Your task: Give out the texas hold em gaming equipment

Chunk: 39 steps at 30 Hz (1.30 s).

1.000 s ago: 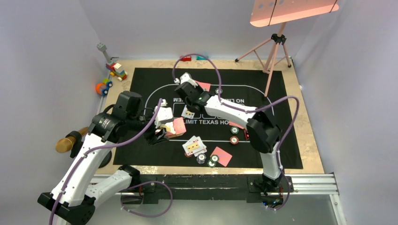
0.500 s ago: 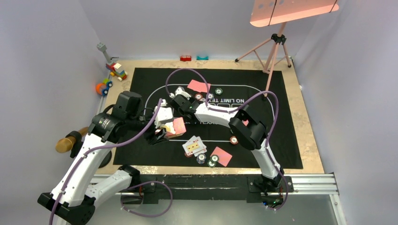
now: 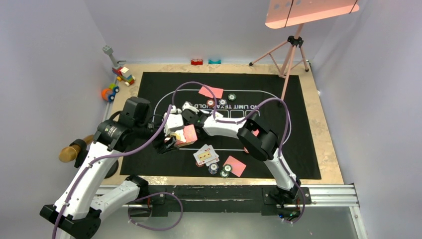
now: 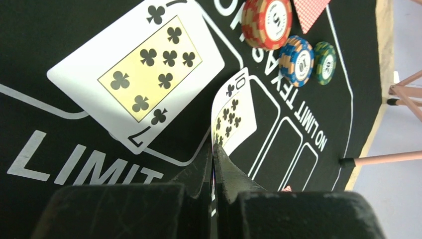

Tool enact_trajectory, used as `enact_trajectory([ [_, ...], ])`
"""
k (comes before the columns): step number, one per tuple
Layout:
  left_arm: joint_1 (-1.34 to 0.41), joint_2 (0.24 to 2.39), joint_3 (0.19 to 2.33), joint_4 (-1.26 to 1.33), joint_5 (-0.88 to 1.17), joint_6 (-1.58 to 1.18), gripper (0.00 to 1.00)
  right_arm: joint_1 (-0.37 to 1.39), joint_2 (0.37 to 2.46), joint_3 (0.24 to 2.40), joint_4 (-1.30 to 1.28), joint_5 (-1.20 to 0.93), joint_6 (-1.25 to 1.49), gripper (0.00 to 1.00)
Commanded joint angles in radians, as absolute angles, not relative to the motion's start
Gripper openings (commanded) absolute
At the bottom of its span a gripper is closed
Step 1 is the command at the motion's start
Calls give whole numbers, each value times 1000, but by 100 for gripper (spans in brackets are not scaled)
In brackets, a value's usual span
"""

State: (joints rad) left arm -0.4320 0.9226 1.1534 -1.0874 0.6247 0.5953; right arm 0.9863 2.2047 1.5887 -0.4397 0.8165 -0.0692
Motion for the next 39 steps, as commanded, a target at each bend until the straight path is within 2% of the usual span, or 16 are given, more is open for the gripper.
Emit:
enact_trajectory([
  [1,-425,922,1164,-1068,660,604,0,985,2199,1581,-430,780,-28,7],
  [7,-425,928,1170,-1066,657,603,0,985,2191,1578,-441,703,-6,36],
  [13,-425,928,1170,-1068,653,603,0,985,2165,1574,-439,616,40,44],
  [24,-425,924,1175,-1075,652,606,0,939,2023,1657,-526,440,150,53],
  [28,-426,924,1175,-1077,652,609,0,833,1906,1696,-609,261,273,57],
  [34,-425,929,1175,-1074,657,613,0,649,1712,1617,-599,-166,442,66],
  [39,-425,931,1175,-1073,651,617,0,581,1528,1424,-349,-599,593,84],
])
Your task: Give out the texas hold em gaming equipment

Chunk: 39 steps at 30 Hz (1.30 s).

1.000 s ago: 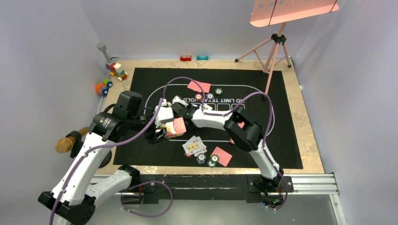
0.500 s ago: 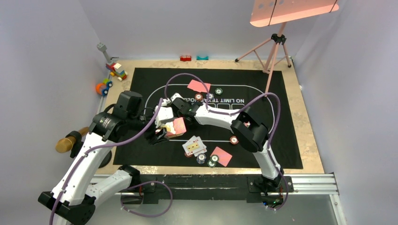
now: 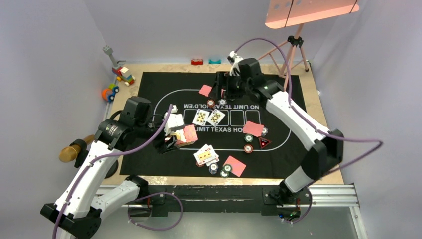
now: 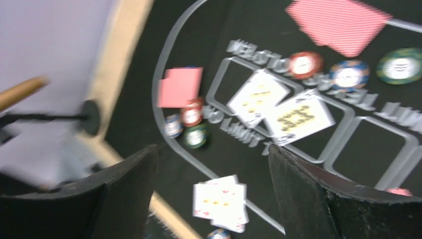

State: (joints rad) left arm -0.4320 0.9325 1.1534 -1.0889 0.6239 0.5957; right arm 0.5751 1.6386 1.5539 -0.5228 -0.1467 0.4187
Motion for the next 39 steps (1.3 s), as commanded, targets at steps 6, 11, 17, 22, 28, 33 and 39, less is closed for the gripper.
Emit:
enact_trajectory([
  [6,-425,936,1176,-1057,642,611,0,590,1446,1262,-99,-851,799,90],
  [11,-425,948,1185,-1054,640,611,0,642,1451,1229,-42,-882,841,92],
  [17,-425,973,1213,-1044,630,611,0,724,1514,1264,-69,-871,838,94],
  [22,-424,994,1235,-1040,628,617,0,744,1560,1253,-6,-888,888,95],
  [28,-424,992,1244,-1039,631,613,0,744,1607,1242,43,-928,928,80],
  [33,-425,984,1234,-1039,630,614,0,744,1608,1238,45,-942,937,64],
  [39,-425,984,1232,-1037,631,615,0,736,1594,1210,26,-951,937,47],
])
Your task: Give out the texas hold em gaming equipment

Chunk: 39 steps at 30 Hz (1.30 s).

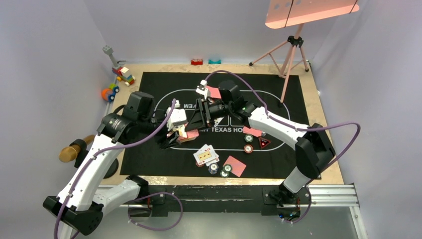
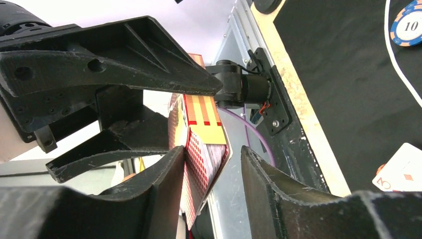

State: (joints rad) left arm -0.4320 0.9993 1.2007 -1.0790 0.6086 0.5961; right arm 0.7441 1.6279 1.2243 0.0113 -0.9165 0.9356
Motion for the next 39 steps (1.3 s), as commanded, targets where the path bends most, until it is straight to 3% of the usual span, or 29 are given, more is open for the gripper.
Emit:
enact_trajectory([
  [1,-425,985,1232,-1036,632,614,0,732,1585,1202,24,-952,935,47],
  [16,-425,976,1231,-1036,641,606,0,679,1518,1154,-36,-955,896,42],
  [21,-425,967,1223,-1037,641,609,0,653,1491,1173,-92,-954,865,33],
  [29,-424,963,1218,-1037,640,612,0,605,1443,1210,-205,-944,807,9],
  [39,-425,959,1216,-1042,639,612,0,530,1403,1365,-493,-766,599,4],
])
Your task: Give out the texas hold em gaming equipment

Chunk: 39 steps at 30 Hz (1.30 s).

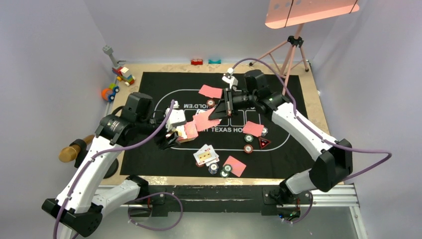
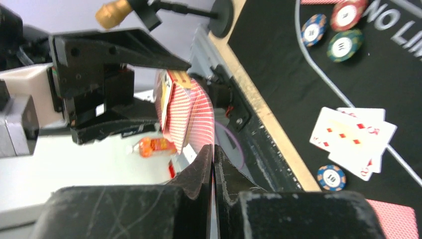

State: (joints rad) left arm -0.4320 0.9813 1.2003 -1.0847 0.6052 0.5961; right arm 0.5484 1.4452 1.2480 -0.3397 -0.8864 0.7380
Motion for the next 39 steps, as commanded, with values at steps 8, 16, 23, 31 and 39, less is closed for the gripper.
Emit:
enact_trajectory([
  [8,-424,954,1214,-1042,640,611,0,531,1514,1559,-741,-284,378,0],
  [16,-425,950,1218,-1046,640,607,0,702,1767,1731,-890,553,276,0],
  [23,-425,950,1215,-1041,644,601,0,830,2024,1828,-1009,993,281,0],
  [31,-425,946,1211,-1042,645,600,0,854,2191,1807,-948,1068,265,0],
  [39,-425,943,1205,-1037,644,601,0,881,2247,1790,-865,1071,235,1],
])
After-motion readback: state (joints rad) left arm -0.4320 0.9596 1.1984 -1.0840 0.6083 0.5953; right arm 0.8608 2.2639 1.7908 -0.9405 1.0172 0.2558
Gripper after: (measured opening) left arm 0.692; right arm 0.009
